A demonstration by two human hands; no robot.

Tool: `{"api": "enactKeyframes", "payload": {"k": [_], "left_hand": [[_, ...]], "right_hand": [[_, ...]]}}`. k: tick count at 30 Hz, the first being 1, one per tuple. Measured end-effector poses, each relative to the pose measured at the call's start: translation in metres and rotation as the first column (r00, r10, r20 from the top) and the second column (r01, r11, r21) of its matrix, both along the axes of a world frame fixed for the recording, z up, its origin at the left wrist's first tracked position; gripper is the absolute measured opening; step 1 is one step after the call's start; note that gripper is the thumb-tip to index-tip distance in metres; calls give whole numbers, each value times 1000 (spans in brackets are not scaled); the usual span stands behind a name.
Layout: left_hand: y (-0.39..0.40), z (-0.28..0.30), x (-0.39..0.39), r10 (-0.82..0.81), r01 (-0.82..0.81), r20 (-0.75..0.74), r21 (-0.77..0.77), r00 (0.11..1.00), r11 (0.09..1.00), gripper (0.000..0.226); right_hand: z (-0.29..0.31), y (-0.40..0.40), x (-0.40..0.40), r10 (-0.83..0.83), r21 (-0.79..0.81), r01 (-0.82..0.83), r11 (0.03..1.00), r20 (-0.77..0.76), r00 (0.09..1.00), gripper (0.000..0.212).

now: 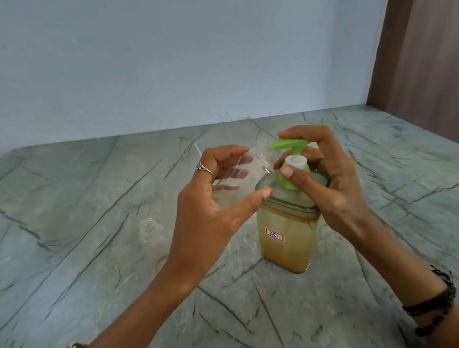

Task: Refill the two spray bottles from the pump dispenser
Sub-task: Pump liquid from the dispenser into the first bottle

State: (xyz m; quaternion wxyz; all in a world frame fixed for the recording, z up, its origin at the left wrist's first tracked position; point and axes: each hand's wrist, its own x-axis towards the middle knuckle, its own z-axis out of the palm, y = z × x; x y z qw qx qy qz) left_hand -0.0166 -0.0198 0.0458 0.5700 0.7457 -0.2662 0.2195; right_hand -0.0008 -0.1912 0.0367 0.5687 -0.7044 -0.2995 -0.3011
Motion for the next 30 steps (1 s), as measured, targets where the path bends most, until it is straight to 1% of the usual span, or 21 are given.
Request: {"api": "enactKeyframes", "payload": {"k": [4,11,14,18,24,27,30], "left_hand": [[0,1,0,4,-4,-3,-1,1000,1000,46],[2,0,1,-3,3,28,12,1000,1000,47],[1,-1,1,-7,5,41,33,999,999,45],[1,-3,2,-4,2,44,44,999,999,45],[1,-2,2,-5,5,25,28,1000,1000,46],[1,-1,1,-6,5,16,17,1000,1000,48],[1,-1,1,-15,15,12,2,1000,1000,45]], "right_hand": [[2,2,-2,21,73,-19,997,-23,1000,27],[7,6,1,99,227,-71,971,-114,989,25],[11,7,1,105,250,-72,965,-125,987,27],[16,7,1,82,234,-49,971,-132,988,25],[10,6,-1,107,184,-89,979,-91,990,22],[8,1,-1,96,91,-89,992,-74,993,23],[6,-7,-2,110,-9,-111,994,-112,988,35]]}}
